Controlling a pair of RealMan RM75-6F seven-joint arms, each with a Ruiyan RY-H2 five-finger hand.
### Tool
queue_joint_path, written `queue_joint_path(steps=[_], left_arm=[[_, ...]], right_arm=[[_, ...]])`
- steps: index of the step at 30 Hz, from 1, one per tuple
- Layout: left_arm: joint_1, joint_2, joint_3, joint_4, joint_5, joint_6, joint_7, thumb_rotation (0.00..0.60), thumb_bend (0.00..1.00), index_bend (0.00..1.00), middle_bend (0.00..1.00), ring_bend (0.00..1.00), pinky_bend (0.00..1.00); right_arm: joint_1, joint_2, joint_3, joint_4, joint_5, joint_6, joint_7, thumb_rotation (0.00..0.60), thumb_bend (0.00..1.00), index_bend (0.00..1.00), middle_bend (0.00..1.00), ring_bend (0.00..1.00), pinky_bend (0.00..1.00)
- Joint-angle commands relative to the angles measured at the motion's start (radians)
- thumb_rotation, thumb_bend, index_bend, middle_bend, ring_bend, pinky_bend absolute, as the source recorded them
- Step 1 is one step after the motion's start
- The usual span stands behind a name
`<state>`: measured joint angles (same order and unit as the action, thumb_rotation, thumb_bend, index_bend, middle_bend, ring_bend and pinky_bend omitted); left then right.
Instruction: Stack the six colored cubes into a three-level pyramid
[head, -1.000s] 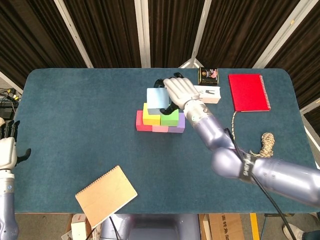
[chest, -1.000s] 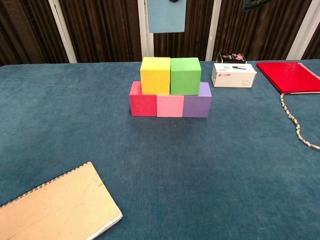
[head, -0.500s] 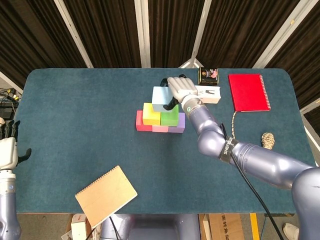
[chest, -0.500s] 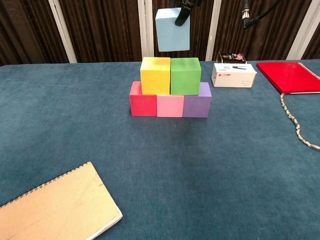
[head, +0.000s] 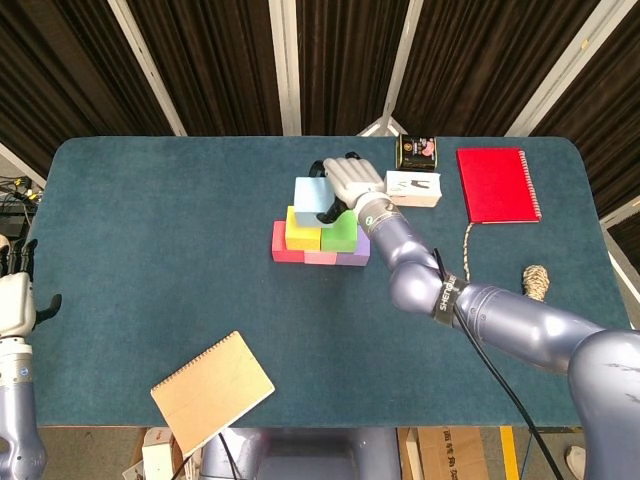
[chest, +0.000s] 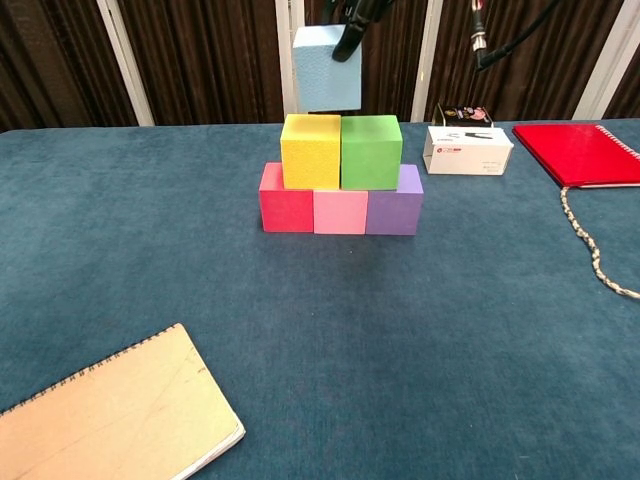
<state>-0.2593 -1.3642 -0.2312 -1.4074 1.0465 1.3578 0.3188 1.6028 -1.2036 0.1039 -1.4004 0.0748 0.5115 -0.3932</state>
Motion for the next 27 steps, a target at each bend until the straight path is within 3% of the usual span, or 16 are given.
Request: queue_joint_path(steps=[1, 27], left_arm=[[0.001, 0.001, -0.001, -0.001, -0.002, -0.001, 0.000, 0.600, 0.35, 0.07, 0.03, 0.00, 0.00], [0.008, 0.004, -0.005, -0.007, 0.000, 0.012, -0.005, 0.600, 0.35, 0.07, 0.02, 0.00, 0.00]], right_arm=[[-0.001, -0.007, 0.003, 0.003, -0.017, -0.001, 0.011, 0.600, 0.30, 0.40, 0.36, 0.21, 0.00], [-0.008, -0.036, -0.036, 0.028, -0.074, -0.017, 0.074, 0.600, 0.30, 0.40, 0.34, 0.20, 0.00]])
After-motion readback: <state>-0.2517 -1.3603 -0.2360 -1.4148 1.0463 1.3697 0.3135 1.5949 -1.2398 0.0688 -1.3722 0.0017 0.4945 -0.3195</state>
